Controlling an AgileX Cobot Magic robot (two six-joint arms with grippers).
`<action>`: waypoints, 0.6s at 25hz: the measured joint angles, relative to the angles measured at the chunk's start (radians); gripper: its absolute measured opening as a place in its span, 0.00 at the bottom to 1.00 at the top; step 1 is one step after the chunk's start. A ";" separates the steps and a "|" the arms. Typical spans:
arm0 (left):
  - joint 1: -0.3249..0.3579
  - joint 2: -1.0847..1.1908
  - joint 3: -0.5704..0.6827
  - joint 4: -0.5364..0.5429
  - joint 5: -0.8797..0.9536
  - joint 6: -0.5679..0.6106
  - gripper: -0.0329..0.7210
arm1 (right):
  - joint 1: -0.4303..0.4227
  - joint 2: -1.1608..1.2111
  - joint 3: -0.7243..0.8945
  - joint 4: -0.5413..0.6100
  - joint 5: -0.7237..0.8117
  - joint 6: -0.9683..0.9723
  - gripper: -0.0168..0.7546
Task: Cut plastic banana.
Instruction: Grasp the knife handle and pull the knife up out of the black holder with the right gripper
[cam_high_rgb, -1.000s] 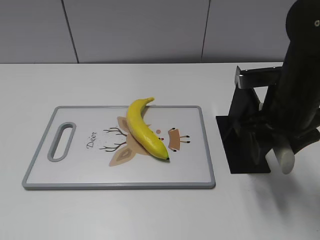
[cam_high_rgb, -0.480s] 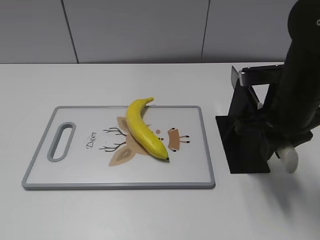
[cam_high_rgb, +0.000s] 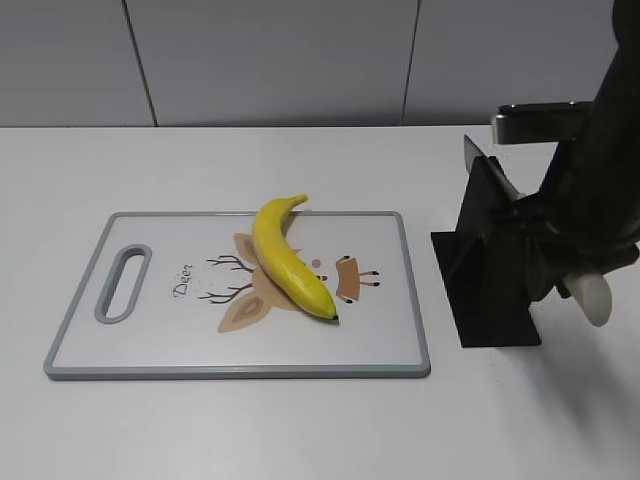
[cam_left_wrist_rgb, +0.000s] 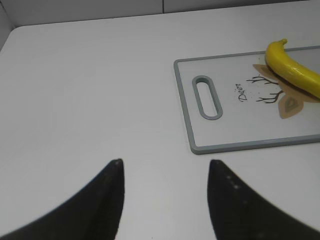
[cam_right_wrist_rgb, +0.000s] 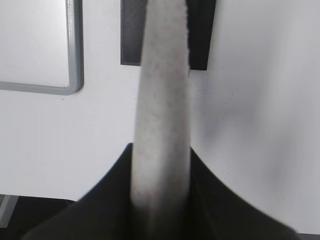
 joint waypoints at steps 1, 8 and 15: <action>0.000 0.000 0.000 0.000 0.000 0.000 0.73 | 0.000 -0.013 0.000 -0.001 0.001 0.000 0.26; 0.000 0.000 0.000 0.000 0.000 0.000 0.73 | 0.000 -0.092 0.000 -0.036 0.002 -0.011 0.26; 0.000 0.000 0.000 0.000 0.000 0.000 0.73 | 0.001 -0.161 0.000 -0.038 0.003 -0.018 0.26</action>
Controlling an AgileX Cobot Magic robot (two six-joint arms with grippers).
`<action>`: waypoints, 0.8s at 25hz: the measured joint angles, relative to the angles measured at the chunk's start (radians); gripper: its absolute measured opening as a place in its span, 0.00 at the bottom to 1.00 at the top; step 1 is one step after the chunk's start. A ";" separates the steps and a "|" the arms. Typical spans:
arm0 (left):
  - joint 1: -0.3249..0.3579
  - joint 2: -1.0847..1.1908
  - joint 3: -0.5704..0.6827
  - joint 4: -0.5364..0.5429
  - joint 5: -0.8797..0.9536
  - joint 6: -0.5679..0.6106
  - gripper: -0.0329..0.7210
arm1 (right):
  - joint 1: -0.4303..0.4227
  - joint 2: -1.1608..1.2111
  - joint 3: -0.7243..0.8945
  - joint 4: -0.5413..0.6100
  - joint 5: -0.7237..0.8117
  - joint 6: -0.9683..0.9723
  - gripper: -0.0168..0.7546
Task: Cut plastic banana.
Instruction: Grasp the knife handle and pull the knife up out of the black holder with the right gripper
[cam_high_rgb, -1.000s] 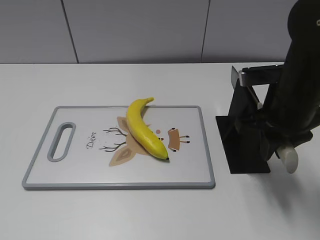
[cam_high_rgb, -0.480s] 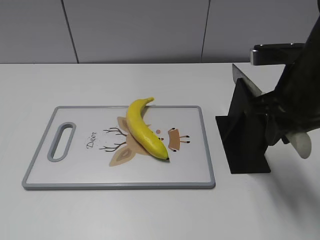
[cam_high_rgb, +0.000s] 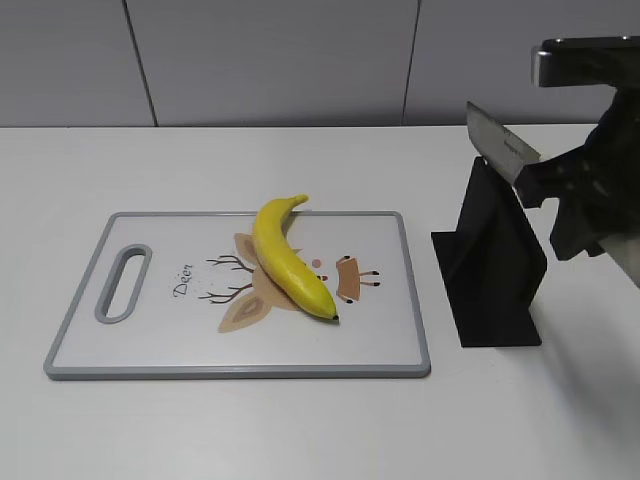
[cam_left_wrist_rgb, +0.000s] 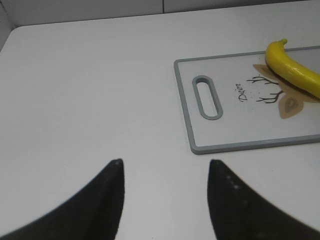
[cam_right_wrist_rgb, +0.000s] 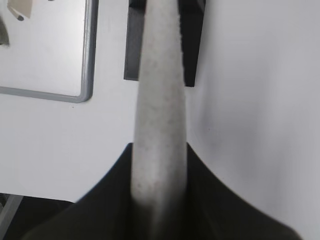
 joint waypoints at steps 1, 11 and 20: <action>0.000 0.000 0.000 0.000 0.000 0.000 0.73 | 0.001 -0.009 -0.002 0.001 0.000 -0.006 0.26; 0.000 0.000 0.000 0.000 0.000 0.000 0.73 | 0.002 -0.061 -0.091 0.002 0.005 -0.172 0.26; 0.000 0.014 -0.008 0.000 -0.027 0.002 0.73 | 0.002 -0.058 -0.101 0.058 -0.018 -0.688 0.26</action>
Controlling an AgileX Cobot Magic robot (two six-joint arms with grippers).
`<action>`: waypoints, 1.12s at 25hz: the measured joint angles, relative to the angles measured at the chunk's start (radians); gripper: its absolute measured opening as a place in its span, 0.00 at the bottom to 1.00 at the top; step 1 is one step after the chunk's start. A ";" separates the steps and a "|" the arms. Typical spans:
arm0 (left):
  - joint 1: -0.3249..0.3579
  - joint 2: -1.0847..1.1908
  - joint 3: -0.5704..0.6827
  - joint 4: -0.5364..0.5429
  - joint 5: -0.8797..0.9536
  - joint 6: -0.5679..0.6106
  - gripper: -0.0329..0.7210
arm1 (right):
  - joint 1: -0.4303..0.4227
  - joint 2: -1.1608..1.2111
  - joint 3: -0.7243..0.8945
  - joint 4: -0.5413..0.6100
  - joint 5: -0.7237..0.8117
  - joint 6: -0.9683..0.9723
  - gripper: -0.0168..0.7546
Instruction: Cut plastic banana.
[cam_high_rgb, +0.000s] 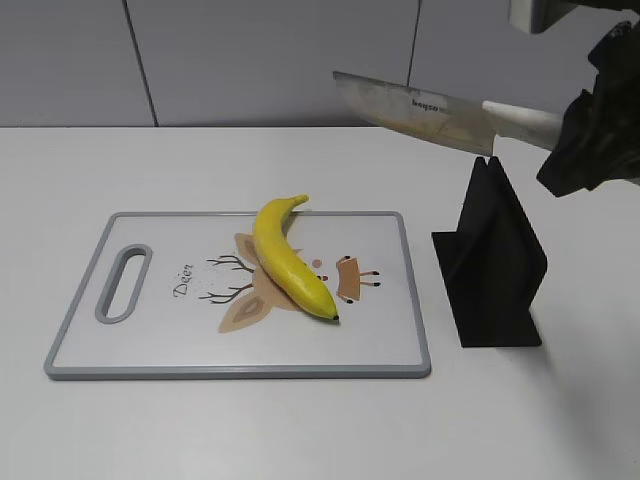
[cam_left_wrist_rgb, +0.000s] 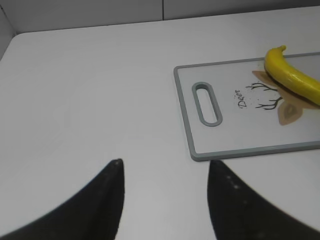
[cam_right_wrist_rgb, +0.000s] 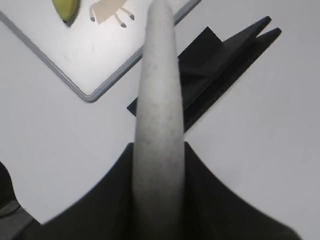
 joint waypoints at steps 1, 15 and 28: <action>0.000 0.018 -0.006 0.000 -0.010 0.004 0.73 | 0.000 0.004 -0.001 0.001 0.000 -0.031 0.26; 0.000 0.509 -0.131 -0.200 -0.220 0.368 0.73 | -0.034 0.183 -0.157 0.138 0.060 -0.462 0.26; -0.001 1.043 -0.543 -0.499 -0.123 0.996 0.73 | -0.101 0.281 -0.277 0.287 0.097 -0.706 0.26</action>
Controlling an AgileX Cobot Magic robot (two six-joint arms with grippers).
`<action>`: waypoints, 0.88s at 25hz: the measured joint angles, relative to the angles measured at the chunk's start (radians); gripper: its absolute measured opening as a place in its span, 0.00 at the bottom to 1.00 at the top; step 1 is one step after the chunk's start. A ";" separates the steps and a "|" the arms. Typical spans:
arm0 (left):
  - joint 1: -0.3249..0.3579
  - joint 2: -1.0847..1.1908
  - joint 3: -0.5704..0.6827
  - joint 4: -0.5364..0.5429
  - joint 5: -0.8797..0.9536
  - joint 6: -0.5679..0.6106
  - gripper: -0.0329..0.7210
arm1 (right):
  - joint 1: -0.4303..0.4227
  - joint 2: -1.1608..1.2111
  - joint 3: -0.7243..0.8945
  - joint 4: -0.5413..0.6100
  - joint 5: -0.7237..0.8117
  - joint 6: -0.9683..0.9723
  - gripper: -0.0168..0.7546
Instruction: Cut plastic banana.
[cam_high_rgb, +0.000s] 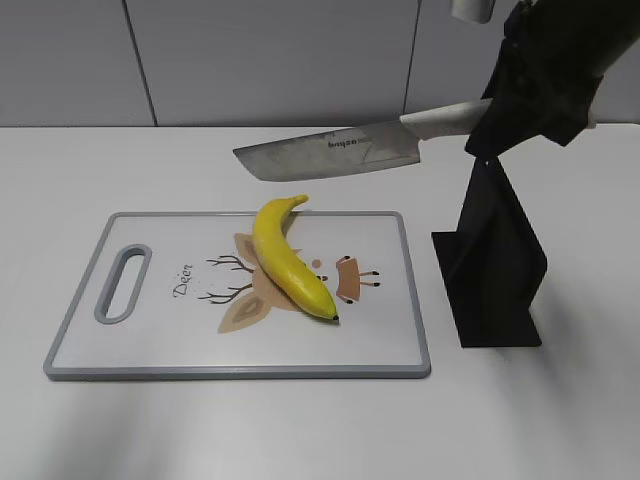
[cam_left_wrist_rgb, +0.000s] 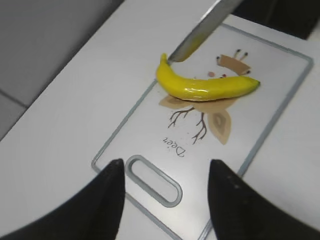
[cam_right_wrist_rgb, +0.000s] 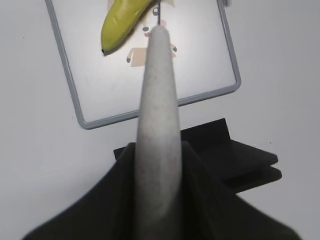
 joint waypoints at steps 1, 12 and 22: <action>-0.005 0.034 -0.027 -0.021 0.026 0.061 0.73 | 0.000 0.005 -0.008 0.000 0.003 -0.017 0.26; -0.160 0.403 -0.246 -0.052 0.042 0.356 0.72 | 0.000 0.091 -0.060 0.072 0.012 -0.120 0.26; -0.213 0.581 -0.311 -0.005 0.001 0.400 0.71 | 0.000 0.127 -0.061 0.140 -0.010 -0.163 0.26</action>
